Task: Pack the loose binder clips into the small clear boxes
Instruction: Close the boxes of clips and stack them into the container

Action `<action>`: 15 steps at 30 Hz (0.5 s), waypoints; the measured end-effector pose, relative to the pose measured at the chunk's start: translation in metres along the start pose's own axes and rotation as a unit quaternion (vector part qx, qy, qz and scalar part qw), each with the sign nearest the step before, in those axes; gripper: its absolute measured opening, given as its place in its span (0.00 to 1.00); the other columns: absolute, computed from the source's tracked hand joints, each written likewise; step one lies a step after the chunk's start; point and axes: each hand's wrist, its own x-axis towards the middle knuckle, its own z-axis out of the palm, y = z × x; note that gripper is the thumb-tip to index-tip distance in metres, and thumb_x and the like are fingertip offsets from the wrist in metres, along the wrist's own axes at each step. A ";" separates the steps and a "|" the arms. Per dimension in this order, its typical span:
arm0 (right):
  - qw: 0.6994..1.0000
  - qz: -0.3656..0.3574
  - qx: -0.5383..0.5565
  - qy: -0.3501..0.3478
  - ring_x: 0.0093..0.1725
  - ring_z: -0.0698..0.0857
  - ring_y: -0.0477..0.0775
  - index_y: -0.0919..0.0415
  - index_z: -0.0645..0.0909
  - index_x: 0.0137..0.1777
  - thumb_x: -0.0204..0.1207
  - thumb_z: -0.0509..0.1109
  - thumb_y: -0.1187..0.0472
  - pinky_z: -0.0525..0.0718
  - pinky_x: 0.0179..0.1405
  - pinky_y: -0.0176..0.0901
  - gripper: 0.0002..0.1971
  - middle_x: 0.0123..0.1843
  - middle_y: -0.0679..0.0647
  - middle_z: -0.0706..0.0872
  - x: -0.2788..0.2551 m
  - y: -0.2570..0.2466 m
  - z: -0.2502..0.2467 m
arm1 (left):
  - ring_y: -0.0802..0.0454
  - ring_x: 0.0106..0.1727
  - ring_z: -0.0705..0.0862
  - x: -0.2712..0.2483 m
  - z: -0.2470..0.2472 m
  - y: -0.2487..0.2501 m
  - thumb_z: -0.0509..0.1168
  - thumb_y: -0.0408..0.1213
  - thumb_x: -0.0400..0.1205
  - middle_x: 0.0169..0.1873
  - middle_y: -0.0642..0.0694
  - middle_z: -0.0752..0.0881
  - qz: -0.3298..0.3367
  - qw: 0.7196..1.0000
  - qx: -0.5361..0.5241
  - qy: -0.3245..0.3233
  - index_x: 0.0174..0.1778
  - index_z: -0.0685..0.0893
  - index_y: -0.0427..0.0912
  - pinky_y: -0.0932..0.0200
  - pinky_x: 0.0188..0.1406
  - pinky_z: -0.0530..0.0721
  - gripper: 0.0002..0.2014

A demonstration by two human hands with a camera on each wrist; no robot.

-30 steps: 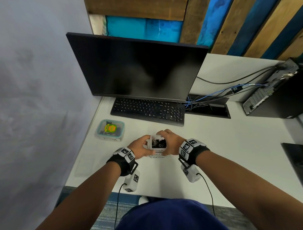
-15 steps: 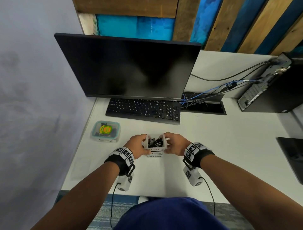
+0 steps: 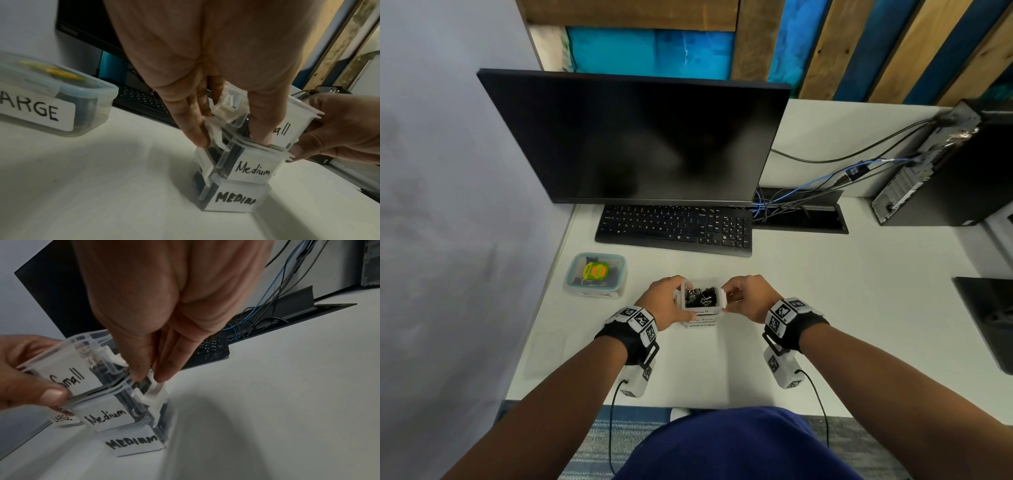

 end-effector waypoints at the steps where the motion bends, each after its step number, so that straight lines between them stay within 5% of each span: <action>1: 1.000 -0.002 0.004 0.002 0.47 0.91 0.47 0.57 0.84 0.53 0.70 0.80 0.66 0.89 0.52 0.45 0.13 0.50 0.51 0.91 -0.001 0.001 0.001 | 0.55 0.48 0.86 0.000 0.000 0.001 0.83 0.42 0.65 0.54 0.55 0.85 0.001 1.000 0.010 -0.004 0.61 0.80 0.53 0.53 0.53 0.87 0.30; 8: 1.000 0.008 0.026 0.011 0.49 0.89 0.55 0.50 0.73 0.53 0.69 0.78 0.64 0.88 0.53 0.52 0.19 0.53 0.52 0.87 -0.007 0.001 0.000 | 0.55 0.56 0.78 0.000 0.004 0.007 0.81 0.47 0.66 0.58 0.56 0.78 0.018 0.996 0.083 -0.004 0.62 0.76 0.54 0.57 0.57 0.81 0.30; 15: 0.999 0.038 0.032 0.001 0.55 0.85 0.54 0.55 0.82 0.59 0.75 0.73 0.61 0.82 0.54 0.45 0.13 0.55 0.52 0.88 -0.004 -0.002 0.008 | 0.56 0.59 0.77 0.000 0.006 0.006 0.80 0.51 0.66 0.59 0.59 0.75 0.033 0.995 0.089 0.001 0.63 0.76 0.54 0.54 0.62 0.80 0.31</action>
